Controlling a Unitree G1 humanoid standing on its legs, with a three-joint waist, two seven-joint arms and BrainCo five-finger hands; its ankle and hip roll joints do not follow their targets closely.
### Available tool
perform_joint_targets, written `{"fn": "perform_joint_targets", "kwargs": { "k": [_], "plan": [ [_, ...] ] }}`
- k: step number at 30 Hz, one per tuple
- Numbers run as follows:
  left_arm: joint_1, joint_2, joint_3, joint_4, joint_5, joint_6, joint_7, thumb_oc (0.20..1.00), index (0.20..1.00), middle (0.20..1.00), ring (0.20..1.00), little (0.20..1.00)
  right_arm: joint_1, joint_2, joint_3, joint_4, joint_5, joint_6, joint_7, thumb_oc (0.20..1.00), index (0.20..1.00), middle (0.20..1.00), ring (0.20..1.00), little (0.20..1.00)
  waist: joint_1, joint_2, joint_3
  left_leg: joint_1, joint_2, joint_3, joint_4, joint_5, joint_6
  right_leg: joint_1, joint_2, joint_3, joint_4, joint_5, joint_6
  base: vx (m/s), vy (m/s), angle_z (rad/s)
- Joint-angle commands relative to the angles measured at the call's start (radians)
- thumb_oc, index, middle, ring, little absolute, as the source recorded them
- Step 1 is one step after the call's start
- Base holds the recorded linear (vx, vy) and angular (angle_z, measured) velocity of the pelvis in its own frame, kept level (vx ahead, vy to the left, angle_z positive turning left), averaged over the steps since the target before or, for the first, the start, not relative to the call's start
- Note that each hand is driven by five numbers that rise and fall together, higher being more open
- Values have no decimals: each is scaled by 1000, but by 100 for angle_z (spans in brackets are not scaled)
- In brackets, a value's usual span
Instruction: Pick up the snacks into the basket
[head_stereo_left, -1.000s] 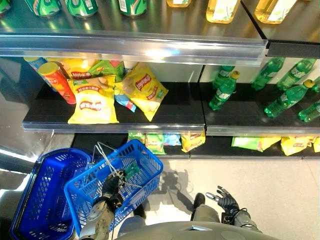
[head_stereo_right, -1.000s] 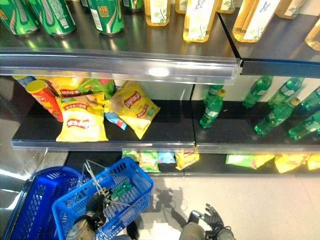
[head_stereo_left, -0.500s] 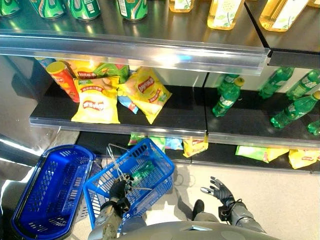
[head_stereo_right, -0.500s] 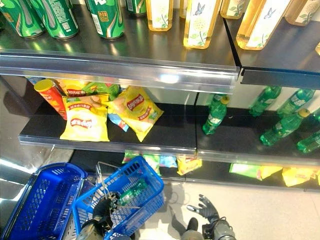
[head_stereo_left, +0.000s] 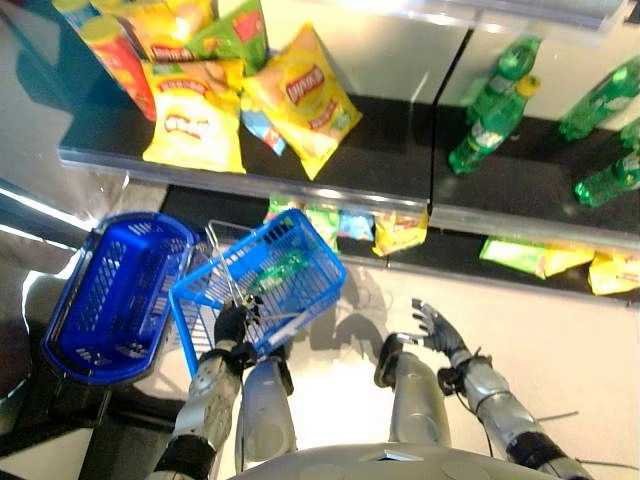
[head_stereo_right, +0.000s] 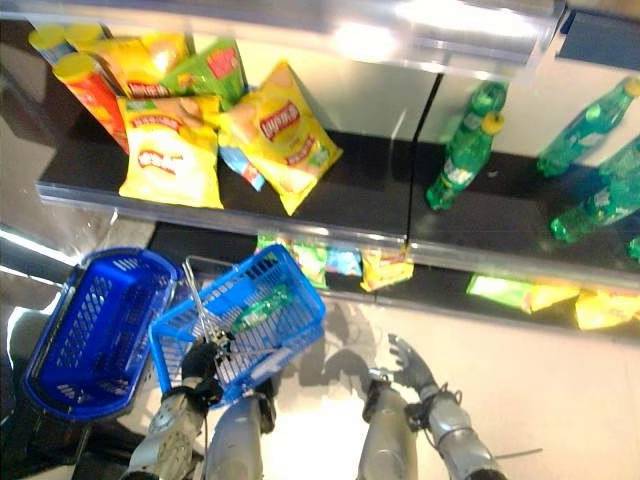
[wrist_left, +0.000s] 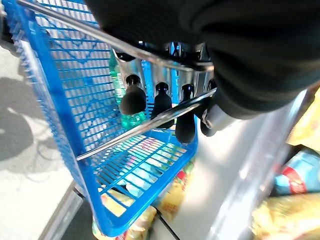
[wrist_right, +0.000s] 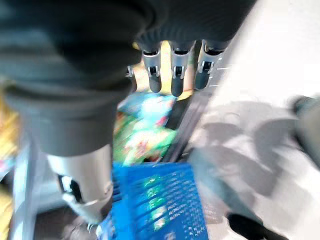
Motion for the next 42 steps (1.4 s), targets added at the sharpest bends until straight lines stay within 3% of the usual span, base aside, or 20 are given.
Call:
{"fn": "perform_joint_targets", "kwargs": {
  "k": [1, 7, 15, 23, 28, 37, 42],
  "plan": [
    [6, 15, -1, -170, 0, -118, 18, 200, 200, 200, 200, 200, -22, -13, 6, -76, -69, -55, -47, 1000, 1000, 1000, 1000, 1000, 13, 2, -23, -35, 30, -34, 151, -93, 13, -17, -37, 52, 97, 0, 84, -22, 4, 4],
    [-9, 17, -7, -175, 7, -123, 41, 200, 200, 200, 200, 200, -53, -55, 14, -216, -149, -73, -73, 1000, 1000, 1000, 1000, 1000, 12, 8, -18, -96, 45, -41, 224, -123, 16, -77, -47, 56, 162, -32, 79, -5, 1, 0],
    [7, 31, -33, -177, 1, -134, 50, 200, 200, 200, 200, 200, -107, -76, -35, -412, -180, -115, -148, 1000, 1000, 1000, 1000, 1000, 14, 9, -27, -99, 45, -45, 218, -121, 16, -70, -49, 45, 158, -39, 82, 24, -5, 3],
    [20, 53, -66, -225, -18, -132, 55, 200, 200, 200, 200, 200, -343, -41, -35, -449, -327, -72, -289, 1000, 1000, 1000, 1000, 1000, 44, 11, -45, -92, 44, -58, 202, -115, 14, -51, -45, 28, 148, -42, 82, 28, -16, 5],
    [19, 60, -76, -228, -29, -119, 53, 200, 200, 200, 200, 200, -525, 7, -5, -331, -395, 0, -344, 1000, 1000, 1000, 1000, 1000, 79, 14, -47, -92, 39, -66, 201, -114, 14, -36, -46, 19, 149, -44, 80, 18, -12, 6],
    [22, 72, -98, -246, -38, -104, 38, 200, 200, 200, 200, 200, -723, 54, 27, -135, -417, 65, -368, 1000, 1000, 1000, 1000, 1000, 113, 16, -45, -84, 33, -73, 181, -104, 10, -20, -41, 10, 136, -39, 79, 17, -14, 7],
    [12, 90, -112, -276, -52, -93, 35, 200, 200, 200, 200, 200, -912, 73, 62, 80, -421, 129, -388, 1000, 1000, 1000, 1000, 1000, 134, 17, -40, -84, 30, -79, 170, -98, 8, -13, -37, 7, 127, -30, 79, 4, -7, 2]
  ]
}}
